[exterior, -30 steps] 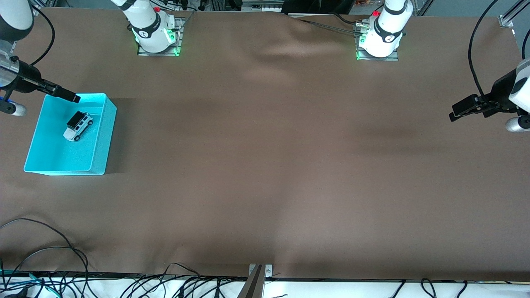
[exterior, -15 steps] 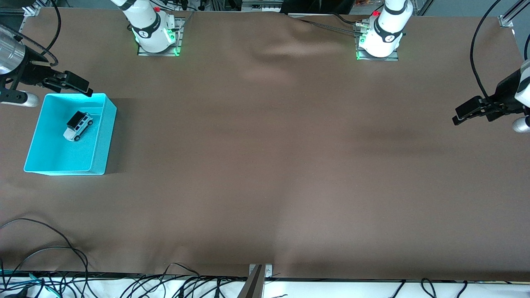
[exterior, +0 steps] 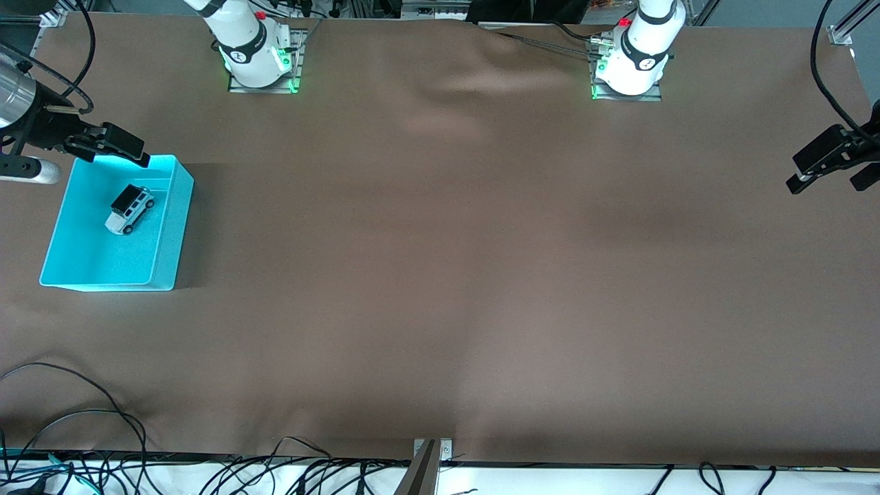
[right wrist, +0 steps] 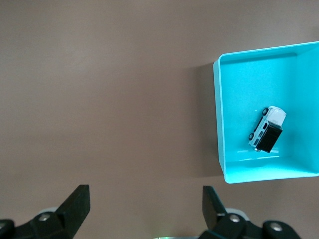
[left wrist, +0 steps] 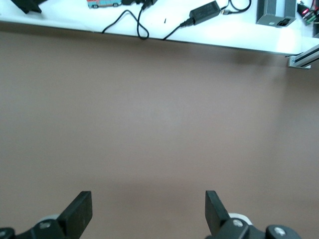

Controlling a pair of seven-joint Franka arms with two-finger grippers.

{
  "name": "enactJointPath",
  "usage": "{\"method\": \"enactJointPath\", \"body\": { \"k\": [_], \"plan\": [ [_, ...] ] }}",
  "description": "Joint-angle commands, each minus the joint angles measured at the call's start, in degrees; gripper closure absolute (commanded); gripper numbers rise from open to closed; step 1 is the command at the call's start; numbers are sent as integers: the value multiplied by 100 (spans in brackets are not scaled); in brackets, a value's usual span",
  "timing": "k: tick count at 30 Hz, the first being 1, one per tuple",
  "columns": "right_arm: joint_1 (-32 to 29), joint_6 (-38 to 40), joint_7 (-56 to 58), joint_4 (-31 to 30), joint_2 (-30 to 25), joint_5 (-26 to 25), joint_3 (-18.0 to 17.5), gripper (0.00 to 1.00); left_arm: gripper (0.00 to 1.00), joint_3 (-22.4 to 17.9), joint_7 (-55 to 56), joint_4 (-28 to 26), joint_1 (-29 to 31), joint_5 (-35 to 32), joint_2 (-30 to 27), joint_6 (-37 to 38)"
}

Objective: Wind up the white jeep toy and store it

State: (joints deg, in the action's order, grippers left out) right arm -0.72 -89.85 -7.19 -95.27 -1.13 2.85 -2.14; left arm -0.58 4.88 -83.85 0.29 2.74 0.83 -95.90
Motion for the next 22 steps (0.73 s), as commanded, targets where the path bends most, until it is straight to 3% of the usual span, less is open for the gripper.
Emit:
{"method": "enactJointPath", "body": {
  "k": [1, 22],
  "plan": [
    [-24, 81, 524, 158, 16, -188, -15, 0, 0, -4, -154, 106, -55, 175, 31, 150],
    [-16, 126, 763, 167, -28, -329, -102, 0, 0, 119, -171, -167, -46, -326, 224, 510]
  ]
}}
